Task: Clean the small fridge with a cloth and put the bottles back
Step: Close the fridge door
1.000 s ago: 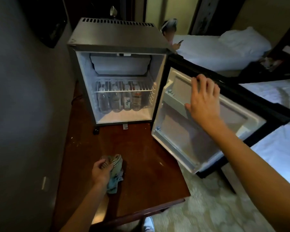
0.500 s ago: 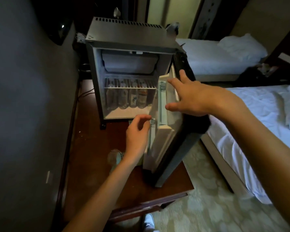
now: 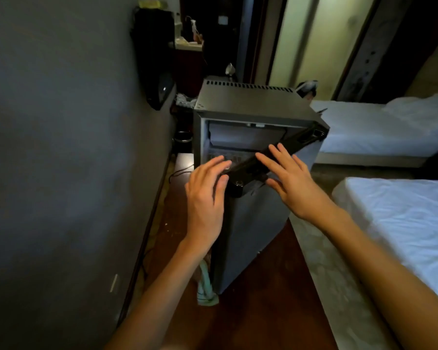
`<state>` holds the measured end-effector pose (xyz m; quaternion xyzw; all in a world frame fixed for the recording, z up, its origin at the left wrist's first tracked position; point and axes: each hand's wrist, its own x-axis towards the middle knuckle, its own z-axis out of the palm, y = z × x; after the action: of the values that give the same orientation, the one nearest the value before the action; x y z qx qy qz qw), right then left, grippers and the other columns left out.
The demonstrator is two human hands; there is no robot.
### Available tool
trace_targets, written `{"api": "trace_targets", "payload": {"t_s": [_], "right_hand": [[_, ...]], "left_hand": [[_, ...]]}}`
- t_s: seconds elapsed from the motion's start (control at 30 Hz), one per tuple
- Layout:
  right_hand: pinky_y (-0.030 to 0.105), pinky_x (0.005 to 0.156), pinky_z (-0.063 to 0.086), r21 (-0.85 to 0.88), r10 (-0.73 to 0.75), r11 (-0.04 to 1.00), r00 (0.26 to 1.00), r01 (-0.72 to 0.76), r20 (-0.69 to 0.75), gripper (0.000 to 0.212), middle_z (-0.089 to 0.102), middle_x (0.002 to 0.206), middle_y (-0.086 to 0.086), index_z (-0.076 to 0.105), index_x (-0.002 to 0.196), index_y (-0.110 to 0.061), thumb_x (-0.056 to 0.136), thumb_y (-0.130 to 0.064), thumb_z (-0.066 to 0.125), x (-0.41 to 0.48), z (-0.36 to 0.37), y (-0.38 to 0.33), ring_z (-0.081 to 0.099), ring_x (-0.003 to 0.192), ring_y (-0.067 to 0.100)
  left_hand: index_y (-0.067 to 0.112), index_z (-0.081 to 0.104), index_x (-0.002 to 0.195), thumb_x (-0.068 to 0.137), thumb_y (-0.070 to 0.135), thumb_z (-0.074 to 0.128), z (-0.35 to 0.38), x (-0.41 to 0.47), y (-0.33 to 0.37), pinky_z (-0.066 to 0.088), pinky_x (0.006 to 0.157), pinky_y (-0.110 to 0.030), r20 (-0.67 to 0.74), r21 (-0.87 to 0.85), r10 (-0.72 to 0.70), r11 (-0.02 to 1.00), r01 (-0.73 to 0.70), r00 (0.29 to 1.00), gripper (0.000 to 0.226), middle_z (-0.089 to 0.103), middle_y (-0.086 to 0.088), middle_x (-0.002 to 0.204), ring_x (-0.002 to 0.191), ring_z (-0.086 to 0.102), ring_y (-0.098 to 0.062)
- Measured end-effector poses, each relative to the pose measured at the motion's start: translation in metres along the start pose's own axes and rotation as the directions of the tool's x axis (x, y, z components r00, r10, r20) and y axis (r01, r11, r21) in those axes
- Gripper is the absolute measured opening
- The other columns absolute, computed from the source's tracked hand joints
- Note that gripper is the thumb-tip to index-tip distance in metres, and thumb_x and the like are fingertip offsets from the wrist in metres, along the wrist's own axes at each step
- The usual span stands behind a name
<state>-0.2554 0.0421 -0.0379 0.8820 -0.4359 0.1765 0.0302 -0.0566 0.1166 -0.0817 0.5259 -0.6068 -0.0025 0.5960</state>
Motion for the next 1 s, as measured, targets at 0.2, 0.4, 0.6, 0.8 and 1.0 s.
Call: {"api": "trace_targets", "payload": {"t_s": [0.2,0.4,0.6,0.8,1.0], "right_hand": [[0.05,0.12,0.014,-0.055,-0.036,0.998,0.992,0.029,-0.119,0.06,0.033,0.158,0.01,0.036,0.152,-0.03,0.096,-0.031,0.058,0.035,0.024,0.003,0.02,0.15,0.026],[0.056,0.112,0.027,-0.063,-0.022,0.998,0.988,0.013,-0.155,0.055,0.045,0.147,0.024,0.048,0.146,-0.024,0.093,-0.028,0.064,0.079,0.038,-0.003,0.038,0.141,0.038],[0.053,0.101,0.034,-0.163,-0.072,0.985,0.988,0.049,-0.137,0.052,0.053,0.138,0.018,0.046,0.146,-0.025,0.096,-0.028,0.061,0.114,0.039,0.004,0.047,0.132,0.035],[0.051,0.102,0.03,-0.144,-0.113,0.986,0.973,0.085,-0.2,0.053,0.05,0.143,0.014,0.045,0.147,-0.026,0.096,-0.028,0.06,0.104,0.048,0.014,0.044,0.135,0.031],[0.05,0.106,0.026,-0.136,-0.108,0.988,0.971,0.08,-0.215,0.054,0.045,0.149,0.014,0.041,0.149,-0.028,0.098,-0.026,0.057,0.103,0.047,0.013,0.039,0.14,0.031]], "left_hand": [[0.02,0.071,0.112,0.099,0.026,0.054,-0.013,0.042,-0.023,0.032,0.102,-0.026,0.067,0.191,0.194,0.96,-0.203,0.979,0.022,0.066,0.011,0.121,0.122,0.052,-0.009],[0.02,0.072,0.108,0.089,0.038,0.067,-0.01,0.081,-0.057,0.033,0.099,-0.026,0.191,0.264,0.231,0.924,-0.276,0.954,0.026,0.066,0.012,0.117,0.12,0.05,-0.011],[0.019,0.07,0.111,0.091,0.032,0.06,-0.011,0.111,-0.084,0.04,0.096,-0.024,0.111,0.098,-0.01,0.995,-0.001,0.994,0.026,0.066,0.007,0.117,0.115,0.054,-0.009],[0.022,0.072,0.101,0.091,-0.001,0.053,-0.011,0.049,-0.177,0.047,0.073,-0.015,0.284,0.252,-0.455,0.885,0.392,0.844,0.031,0.071,0.004,0.101,0.084,0.064,-0.008],[0.021,0.035,0.151,0.093,0.002,0.041,0.046,-0.059,-0.271,0.046,0.1,-0.042,0.649,0.61,-0.686,0.728,0.313,0.33,0.061,0.047,-0.015,0.146,0.126,0.05,-0.034]]}}
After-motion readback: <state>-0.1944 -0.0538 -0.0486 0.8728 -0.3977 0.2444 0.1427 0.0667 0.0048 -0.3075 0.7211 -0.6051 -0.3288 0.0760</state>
